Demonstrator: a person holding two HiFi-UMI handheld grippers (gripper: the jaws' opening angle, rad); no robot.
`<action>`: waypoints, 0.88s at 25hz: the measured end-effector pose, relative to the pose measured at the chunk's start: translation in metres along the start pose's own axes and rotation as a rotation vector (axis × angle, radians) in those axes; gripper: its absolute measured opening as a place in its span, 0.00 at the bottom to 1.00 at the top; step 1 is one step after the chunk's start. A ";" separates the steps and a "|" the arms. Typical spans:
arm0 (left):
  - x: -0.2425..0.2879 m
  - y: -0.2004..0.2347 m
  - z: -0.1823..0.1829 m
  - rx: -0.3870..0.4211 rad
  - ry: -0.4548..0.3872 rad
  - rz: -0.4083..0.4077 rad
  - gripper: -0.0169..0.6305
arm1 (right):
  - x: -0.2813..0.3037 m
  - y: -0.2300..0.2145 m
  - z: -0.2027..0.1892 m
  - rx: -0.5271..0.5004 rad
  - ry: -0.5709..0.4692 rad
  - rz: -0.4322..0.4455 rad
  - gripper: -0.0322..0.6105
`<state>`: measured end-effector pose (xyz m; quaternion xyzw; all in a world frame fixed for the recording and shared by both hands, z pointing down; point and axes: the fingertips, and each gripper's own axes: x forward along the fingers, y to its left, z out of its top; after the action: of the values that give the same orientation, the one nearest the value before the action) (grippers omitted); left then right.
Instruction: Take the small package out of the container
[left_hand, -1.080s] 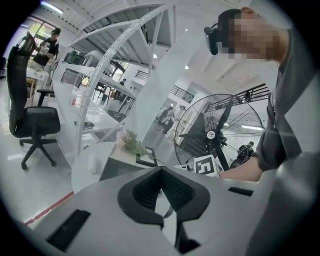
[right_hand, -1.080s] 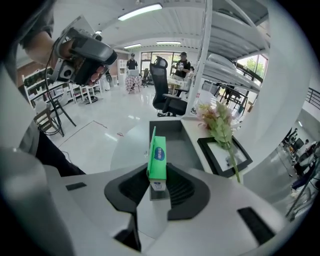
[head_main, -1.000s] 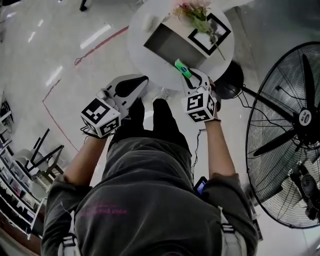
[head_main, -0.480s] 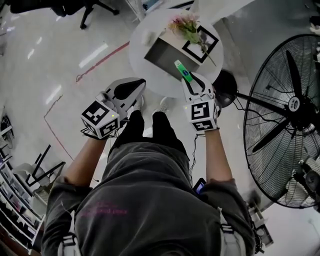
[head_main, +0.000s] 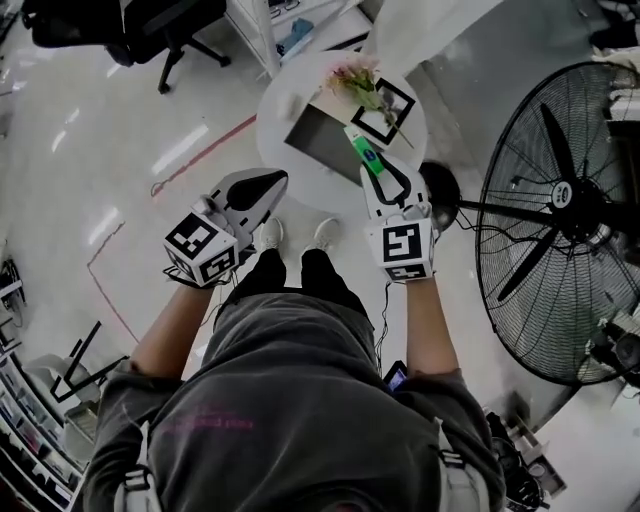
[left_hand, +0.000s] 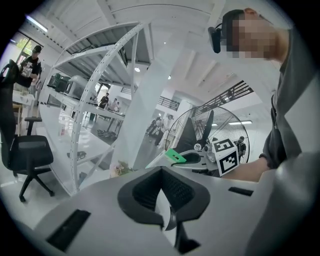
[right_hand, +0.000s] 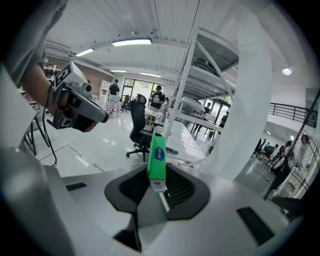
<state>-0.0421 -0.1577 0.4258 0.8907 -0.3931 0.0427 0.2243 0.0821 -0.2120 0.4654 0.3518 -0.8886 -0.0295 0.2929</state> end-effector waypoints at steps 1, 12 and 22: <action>-0.002 -0.001 0.004 0.006 -0.006 -0.003 0.05 | -0.004 -0.001 0.006 -0.008 -0.009 -0.011 0.21; -0.018 -0.012 0.040 0.069 -0.051 -0.055 0.05 | -0.055 -0.001 0.070 -0.013 -0.107 -0.122 0.21; -0.031 -0.017 0.063 0.114 -0.074 -0.100 0.05 | -0.090 0.003 0.107 -0.007 -0.173 -0.208 0.21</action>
<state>-0.0571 -0.1535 0.3555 0.9215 -0.3532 0.0209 0.1602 0.0745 -0.1684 0.3331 0.4371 -0.8691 -0.0930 0.2120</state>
